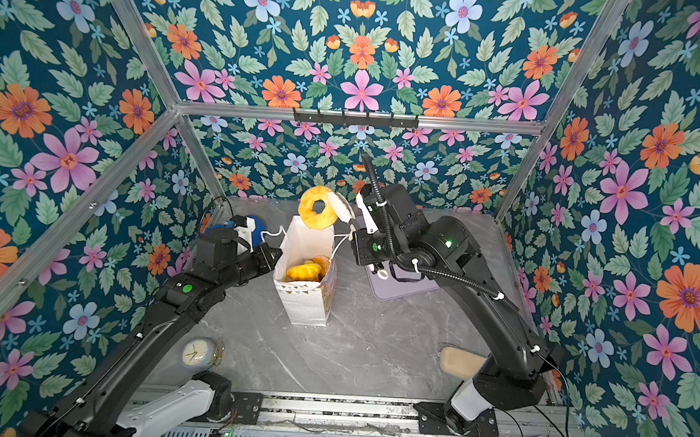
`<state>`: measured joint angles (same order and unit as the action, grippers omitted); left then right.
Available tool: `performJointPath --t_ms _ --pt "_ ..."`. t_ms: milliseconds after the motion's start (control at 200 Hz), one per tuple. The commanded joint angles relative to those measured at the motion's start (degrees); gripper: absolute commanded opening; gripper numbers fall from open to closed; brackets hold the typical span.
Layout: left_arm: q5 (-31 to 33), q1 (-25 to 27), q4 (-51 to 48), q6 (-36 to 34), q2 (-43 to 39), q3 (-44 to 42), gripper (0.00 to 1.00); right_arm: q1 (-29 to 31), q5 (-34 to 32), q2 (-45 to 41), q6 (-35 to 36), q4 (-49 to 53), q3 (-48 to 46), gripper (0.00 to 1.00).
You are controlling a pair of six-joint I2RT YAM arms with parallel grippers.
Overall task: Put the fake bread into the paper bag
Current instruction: 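Carry the bagel over the paper bag opening, then lower the bagel into the bag and open the tongs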
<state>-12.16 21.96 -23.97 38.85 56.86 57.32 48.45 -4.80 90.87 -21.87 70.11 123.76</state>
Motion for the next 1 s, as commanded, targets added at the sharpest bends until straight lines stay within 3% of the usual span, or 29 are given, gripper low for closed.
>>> performJointPath --t_ms 0,500,995 --pt "-0.3 -0.1 1.9 0.2 -0.3 -0.1 0.08 1.4 -5.5 1.3 1.7 2.4 2.0 0.17" --pt "-0.3 0.0 2.0 0.2 -0.4 -0.4 0.08 9.0 -18.5 14.6 4.3 13.7 13.6 0.17" --pt "-0.3 0.0 2.1 0.2 -0.4 -0.7 0.08 10.1 -17.1 16.3 4.6 13.4 12.1 0.3"
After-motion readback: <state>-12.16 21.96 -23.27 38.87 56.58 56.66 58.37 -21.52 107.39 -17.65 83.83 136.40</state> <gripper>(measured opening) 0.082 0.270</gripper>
